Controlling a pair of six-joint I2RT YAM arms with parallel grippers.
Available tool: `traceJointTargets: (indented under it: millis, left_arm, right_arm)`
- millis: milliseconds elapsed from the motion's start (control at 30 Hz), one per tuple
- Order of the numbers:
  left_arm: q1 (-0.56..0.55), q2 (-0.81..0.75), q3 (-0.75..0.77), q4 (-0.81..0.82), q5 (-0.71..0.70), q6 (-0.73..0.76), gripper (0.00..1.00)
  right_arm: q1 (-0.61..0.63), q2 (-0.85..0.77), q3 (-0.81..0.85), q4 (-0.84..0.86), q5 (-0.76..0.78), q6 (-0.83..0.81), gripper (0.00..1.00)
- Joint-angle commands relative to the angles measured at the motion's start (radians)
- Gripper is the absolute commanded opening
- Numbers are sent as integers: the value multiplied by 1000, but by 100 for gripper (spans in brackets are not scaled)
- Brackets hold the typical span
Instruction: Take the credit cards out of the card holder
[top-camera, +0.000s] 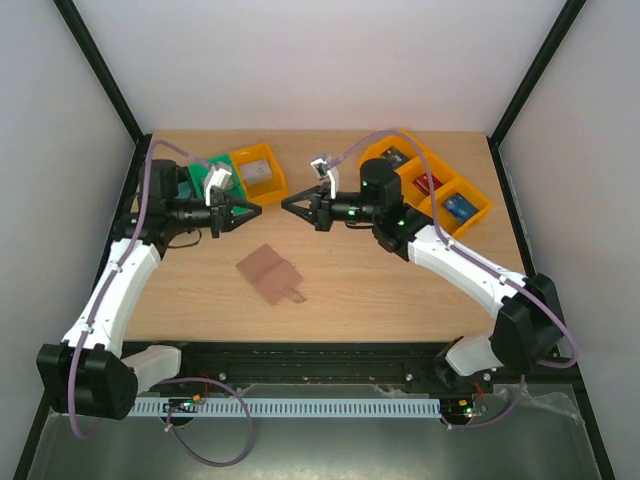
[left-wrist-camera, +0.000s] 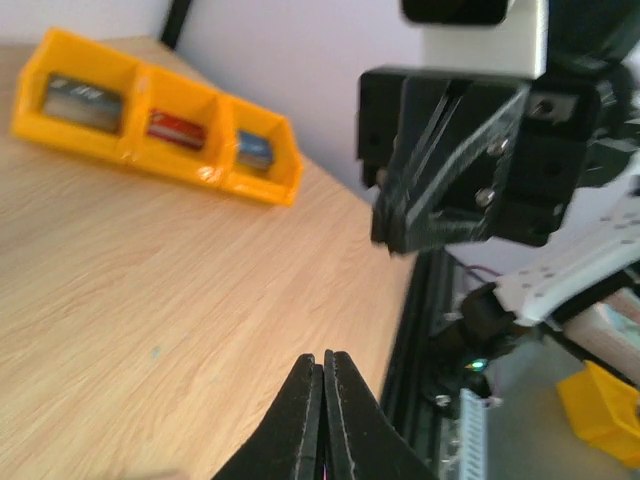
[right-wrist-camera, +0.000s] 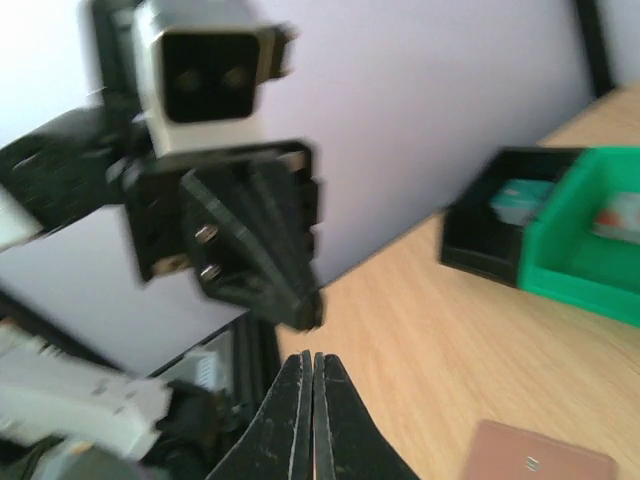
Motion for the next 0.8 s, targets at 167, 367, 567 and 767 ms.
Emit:
traceJointTargets:
  millis: [167, 367, 567, 767]
  left_arm:
    - [16, 53, -95, -96, -377, 307, 9]
    - [-3, 57, -205, -147, -567, 566, 45]
    - [-228, 38, -439, 7, -907, 794, 80]
    - [-279, 103, -556, 205, -982, 908, 87]
  right_arm:
    - [48, 115, 112, -456, 618, -165, 15]
    - [55, 262, 76, -461, 603, -96, 28]
    - [56, 503, 215, -525, 485, -112, 35]
    - [56, 610, 199, -497, 347, -78, 43]
